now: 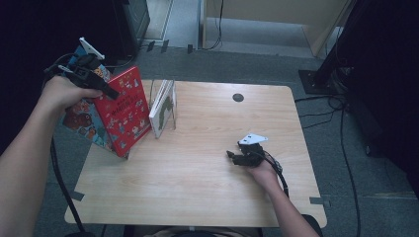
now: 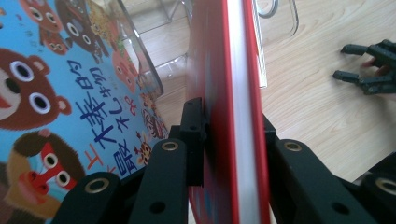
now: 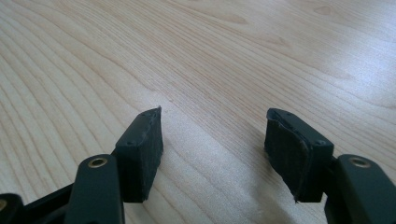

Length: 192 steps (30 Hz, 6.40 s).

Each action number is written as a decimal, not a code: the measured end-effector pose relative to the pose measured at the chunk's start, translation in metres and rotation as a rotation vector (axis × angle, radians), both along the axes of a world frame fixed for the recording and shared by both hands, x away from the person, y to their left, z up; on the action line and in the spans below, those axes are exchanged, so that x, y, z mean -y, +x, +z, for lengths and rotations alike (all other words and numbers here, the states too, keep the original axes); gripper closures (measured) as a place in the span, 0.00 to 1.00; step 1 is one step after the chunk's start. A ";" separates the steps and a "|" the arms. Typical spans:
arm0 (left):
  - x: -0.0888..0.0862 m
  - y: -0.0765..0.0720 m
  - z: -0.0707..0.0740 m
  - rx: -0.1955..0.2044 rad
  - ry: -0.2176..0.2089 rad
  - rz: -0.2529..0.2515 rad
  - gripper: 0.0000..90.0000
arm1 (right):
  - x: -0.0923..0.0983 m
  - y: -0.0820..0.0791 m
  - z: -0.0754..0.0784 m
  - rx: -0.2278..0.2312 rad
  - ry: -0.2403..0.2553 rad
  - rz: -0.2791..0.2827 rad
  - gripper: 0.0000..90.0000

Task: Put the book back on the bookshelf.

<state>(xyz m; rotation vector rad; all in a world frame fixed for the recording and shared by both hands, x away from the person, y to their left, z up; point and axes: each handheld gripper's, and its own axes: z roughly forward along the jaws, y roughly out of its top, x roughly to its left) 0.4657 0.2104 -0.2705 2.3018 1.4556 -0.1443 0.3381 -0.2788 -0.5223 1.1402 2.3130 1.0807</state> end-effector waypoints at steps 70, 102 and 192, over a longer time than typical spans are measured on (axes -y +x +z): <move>0.017 0.059 -0.012 0.052 0.056 0.142 0.86 | -0.004 -0.001 0.000 0.001 0.000 -0.007 0.41; 0.012 0.062 -0.009 0.071 0.043 0.189 0.88 | -0.004 -0.001 0.000 0.001 0.000 -0.006 0.42; 0.051 -0.069 -0.016 0.304 -0.157 0.038 0.49 | 0.004 -0.006 0.000 -0.004 -0.007 0.049 0.34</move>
